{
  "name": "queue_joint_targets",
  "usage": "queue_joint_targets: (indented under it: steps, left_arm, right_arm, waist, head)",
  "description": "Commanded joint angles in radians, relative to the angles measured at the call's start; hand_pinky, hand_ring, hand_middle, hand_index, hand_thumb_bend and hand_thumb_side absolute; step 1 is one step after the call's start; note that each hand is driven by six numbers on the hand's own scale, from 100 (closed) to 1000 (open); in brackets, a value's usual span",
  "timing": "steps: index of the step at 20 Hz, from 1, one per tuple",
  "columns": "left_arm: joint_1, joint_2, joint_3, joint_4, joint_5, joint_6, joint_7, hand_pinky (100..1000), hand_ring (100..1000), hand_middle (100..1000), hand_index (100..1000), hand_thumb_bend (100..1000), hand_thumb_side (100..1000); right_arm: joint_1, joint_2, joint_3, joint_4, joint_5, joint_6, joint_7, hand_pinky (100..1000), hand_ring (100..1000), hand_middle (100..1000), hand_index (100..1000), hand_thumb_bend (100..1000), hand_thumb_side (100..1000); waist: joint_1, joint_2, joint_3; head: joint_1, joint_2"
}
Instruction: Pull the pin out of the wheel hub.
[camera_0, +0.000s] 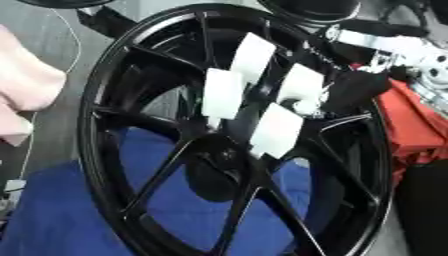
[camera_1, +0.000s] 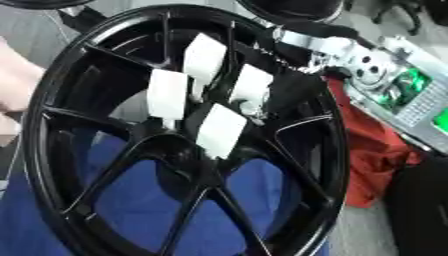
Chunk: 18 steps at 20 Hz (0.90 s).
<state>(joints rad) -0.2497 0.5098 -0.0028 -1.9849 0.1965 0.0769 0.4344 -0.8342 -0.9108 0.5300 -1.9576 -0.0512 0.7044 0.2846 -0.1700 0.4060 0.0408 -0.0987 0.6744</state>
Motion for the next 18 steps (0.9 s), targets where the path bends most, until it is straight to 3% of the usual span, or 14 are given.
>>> queue_joint_targets:
  steps: [1,10,18]
  left_arm:
    - [-0.005,0.008,0.001,-0.015,-0.005,-0.001,-0.004,907,596,517,646,100,650]
    - [-0.005,0.007,0.001,-0.015,-0.003,0.000,-0.006,907,598,516,643,100,648]
    - [-0.004,0.004,0.004,-0.015,0.002,-0.001,-0.007,906,600,518,642,100,643]
  right_arm:
    - [-0.017,-0.020,-0.019,-0.020,-0.010,-0.005,-0.016,521,460,416,591,340,189]
    - [-0.017,-0.038,-0.027,-0.034,-0.015,-0.036,-0.036,497,418,387,577,263,161]
    - [-0.008,-0.072,-0.041,-0.042,-0.005,-0.076,-0.037,492,389,353,559,293,122]
  waist:
    - [0.007,-0.019,-0.003]
    - [0.010,-0.026,-0.010]
    - [0.017,-0.047,-0.020]
  head:
    - [-0.003,-0.009]
    - [-0.004,-0.005]
    - [-0.006,-0.002]
